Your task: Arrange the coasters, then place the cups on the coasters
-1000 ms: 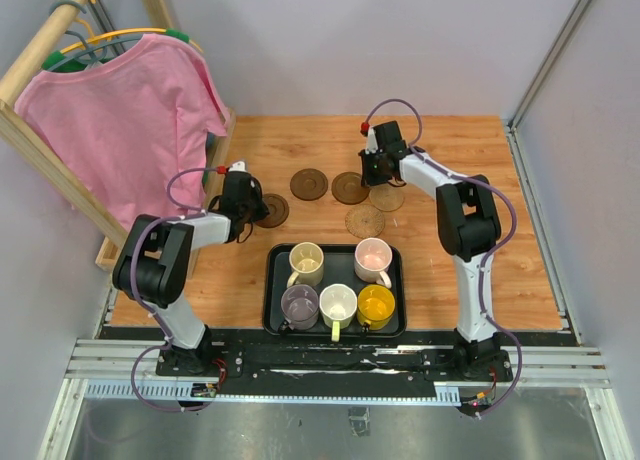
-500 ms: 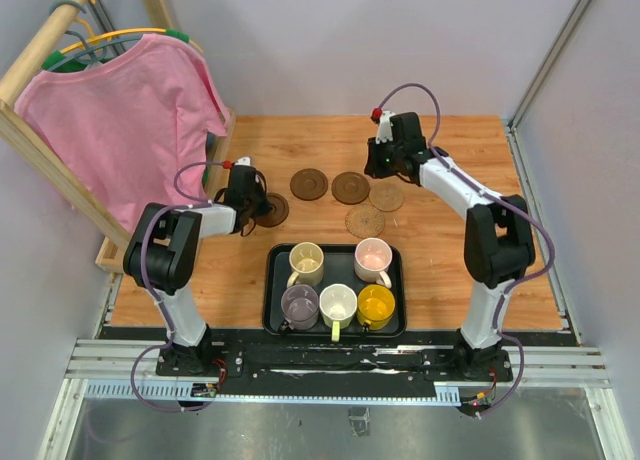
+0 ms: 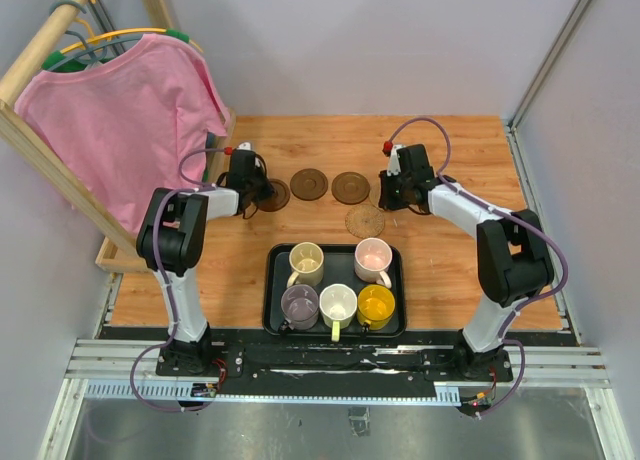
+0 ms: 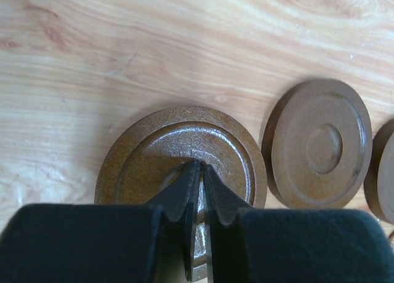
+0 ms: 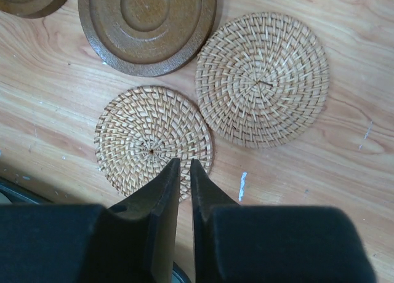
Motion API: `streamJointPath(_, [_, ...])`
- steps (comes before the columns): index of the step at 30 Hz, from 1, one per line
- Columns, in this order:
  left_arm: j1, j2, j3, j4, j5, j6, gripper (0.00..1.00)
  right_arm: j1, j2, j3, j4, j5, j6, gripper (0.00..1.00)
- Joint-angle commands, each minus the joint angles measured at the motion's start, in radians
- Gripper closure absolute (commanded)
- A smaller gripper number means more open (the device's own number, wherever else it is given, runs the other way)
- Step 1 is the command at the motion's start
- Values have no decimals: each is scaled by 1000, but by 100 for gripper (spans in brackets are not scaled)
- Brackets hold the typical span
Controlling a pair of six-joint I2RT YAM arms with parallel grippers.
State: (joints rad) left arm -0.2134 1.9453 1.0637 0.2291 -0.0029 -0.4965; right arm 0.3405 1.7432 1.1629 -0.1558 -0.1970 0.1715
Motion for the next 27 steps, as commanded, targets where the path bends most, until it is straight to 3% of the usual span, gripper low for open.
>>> streamJointPath(1, [22, 43, 54, -76, -13, 5, 88, -22, 0, -17, 15, 22, 21, 87])
streamJointPath(27, [53, 159, 192, -123, -14, 9, 88, -53, 54, -27, 18, 85, 72, 92])
